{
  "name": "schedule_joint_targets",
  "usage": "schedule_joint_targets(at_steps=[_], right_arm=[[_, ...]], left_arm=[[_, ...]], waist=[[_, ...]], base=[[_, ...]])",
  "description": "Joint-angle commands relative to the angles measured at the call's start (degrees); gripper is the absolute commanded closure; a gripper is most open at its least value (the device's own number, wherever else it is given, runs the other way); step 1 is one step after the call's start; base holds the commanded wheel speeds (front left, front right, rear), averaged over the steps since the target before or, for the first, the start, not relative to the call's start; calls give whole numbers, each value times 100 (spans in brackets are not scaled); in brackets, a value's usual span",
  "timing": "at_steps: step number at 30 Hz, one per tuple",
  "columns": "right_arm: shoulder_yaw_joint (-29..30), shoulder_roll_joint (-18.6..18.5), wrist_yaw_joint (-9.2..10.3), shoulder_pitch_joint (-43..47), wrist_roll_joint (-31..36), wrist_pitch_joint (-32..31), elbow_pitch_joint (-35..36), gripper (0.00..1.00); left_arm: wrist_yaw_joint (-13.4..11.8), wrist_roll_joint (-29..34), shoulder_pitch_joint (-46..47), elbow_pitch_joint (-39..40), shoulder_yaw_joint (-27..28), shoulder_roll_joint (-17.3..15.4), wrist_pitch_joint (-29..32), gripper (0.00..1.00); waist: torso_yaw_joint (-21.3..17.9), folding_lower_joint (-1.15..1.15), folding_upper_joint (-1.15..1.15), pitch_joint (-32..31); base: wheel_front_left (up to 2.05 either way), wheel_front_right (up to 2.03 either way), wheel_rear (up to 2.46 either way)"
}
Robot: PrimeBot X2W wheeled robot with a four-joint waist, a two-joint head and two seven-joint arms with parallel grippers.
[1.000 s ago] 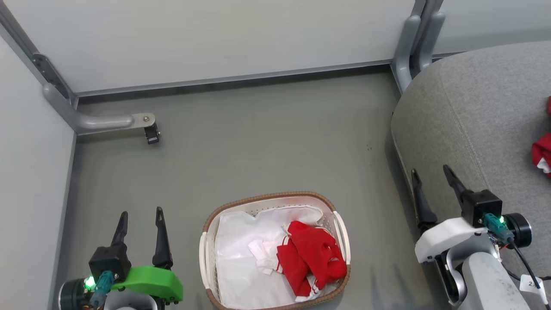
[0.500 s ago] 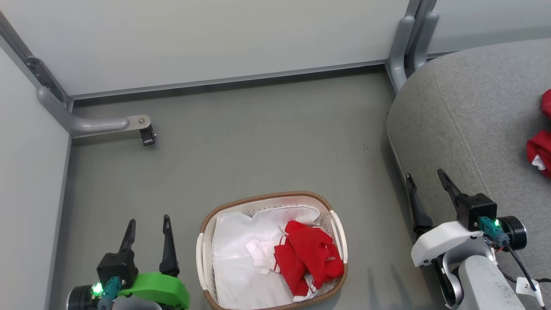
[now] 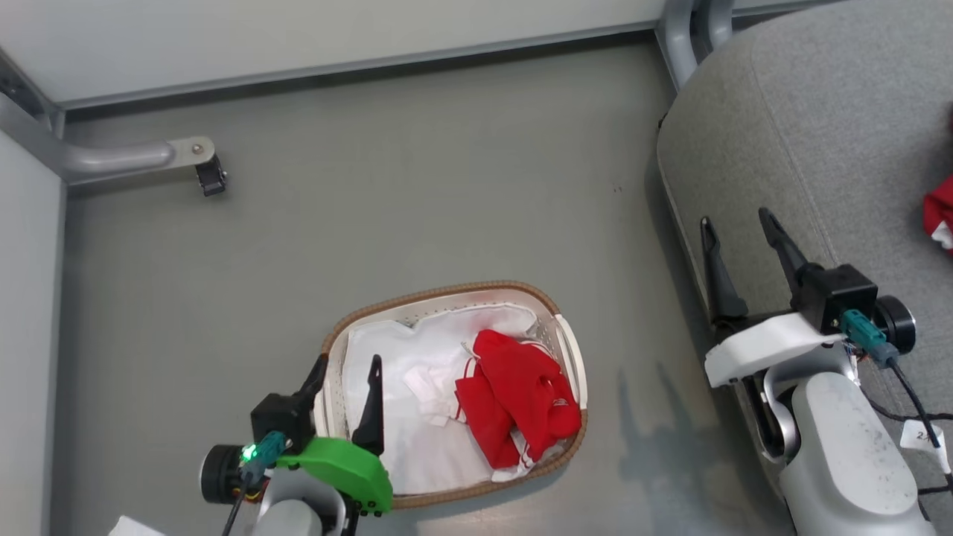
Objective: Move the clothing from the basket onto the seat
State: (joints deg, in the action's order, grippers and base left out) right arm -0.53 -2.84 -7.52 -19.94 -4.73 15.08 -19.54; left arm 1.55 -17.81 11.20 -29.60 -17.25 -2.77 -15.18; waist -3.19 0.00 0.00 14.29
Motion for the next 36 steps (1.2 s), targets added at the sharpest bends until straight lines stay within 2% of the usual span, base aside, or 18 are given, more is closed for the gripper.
schedule_joint_targets(at_steps=[1,10,16,24,30,36], right_arm=[[15,-24,6,-140,-41,13,66,0],[-28,-21,6,-606,-229,13,334,0],[-85,-21,6,-789,-397,13,395,0],[-259,-19,6,-917,-450,13,499,0],[-344,-20,6,-1012,-502,13,556,0],[-399,-20,6,-1034,-543,13,586,0]], left_arm=[[59,-113,242,-146,-145,-27,4,0],[278,-639,1383,-1320,-1240,-31,4,0],[440,-1574,2006,-2105,-2120,-34,239,0],[504,-2552,2530,-2489,-2951,-32,731,0],[553,-3360,2743,-2575,-3321,-35,1087,0],[566,-3784,2931,-2749,-3712,-33,1285,0]], waist=[[-254,0,0,532],[-574,0,0,1387],[-789,0,0,1823],[-1022,0,0,2217],[-1153,0,0,2401],[-1200,0,0,2494]], base=[[0,0,0],[0,0,0],[0,0,0],[0,0,0],[0,0,0],[0,0,0]])
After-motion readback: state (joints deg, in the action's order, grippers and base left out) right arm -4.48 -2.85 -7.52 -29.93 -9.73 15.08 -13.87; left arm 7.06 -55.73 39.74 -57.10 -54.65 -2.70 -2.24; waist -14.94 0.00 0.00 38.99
